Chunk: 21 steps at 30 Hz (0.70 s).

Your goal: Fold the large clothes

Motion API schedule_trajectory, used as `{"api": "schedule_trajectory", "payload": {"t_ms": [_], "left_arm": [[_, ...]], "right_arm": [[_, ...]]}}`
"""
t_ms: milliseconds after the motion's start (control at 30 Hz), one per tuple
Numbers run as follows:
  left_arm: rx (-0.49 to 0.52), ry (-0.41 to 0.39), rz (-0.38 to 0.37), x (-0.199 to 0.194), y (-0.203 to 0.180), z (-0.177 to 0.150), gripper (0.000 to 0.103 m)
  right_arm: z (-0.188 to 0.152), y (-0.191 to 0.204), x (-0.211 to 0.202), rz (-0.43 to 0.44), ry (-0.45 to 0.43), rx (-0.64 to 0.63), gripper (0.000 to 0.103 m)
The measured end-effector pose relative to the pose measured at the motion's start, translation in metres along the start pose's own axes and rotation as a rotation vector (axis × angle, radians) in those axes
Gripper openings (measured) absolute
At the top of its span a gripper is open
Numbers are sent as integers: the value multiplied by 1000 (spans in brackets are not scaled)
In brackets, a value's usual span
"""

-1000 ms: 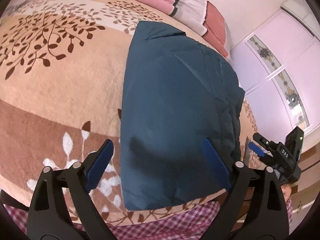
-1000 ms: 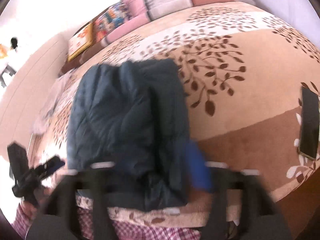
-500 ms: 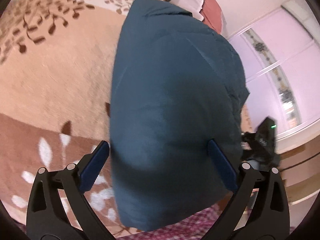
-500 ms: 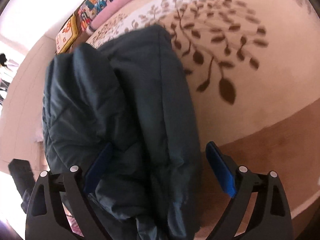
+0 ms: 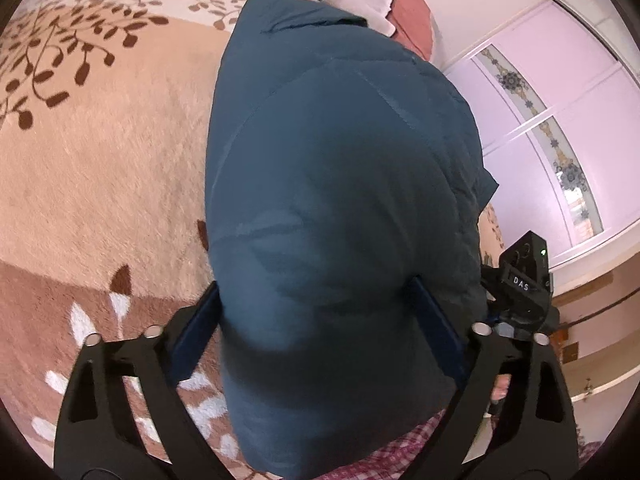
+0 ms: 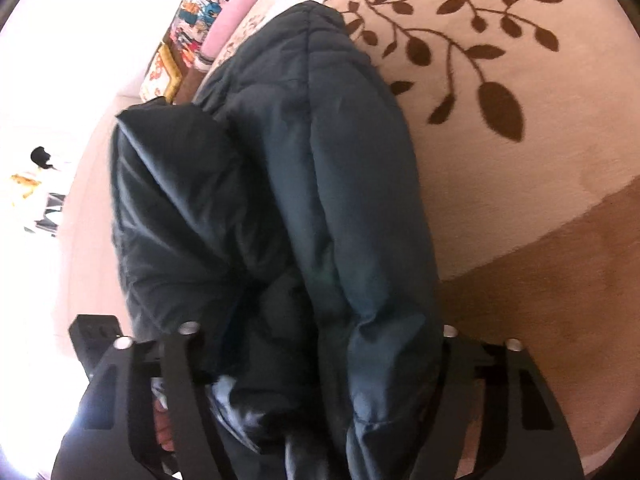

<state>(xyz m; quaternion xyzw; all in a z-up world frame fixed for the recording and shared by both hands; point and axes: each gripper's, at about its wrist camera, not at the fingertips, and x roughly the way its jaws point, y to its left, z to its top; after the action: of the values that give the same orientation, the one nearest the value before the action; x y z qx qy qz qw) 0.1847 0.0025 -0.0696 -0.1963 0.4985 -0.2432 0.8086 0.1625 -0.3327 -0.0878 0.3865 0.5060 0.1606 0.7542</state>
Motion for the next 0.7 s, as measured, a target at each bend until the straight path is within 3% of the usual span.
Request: {"api": "schedule_trajectory", "payload": {"t_ms": [133,333,700], "left_arm": [[57,-39,52,-11,-7,3,73],[123,-120,128,-37,2,20,69],[38,-213,260,-84,74,40,68]], "right_arm": [[-2,8,-3,27,-13,-27,46],[-8,27,4,47,-20,-72,44],[4,104,83,7,54,-225,44]]}}
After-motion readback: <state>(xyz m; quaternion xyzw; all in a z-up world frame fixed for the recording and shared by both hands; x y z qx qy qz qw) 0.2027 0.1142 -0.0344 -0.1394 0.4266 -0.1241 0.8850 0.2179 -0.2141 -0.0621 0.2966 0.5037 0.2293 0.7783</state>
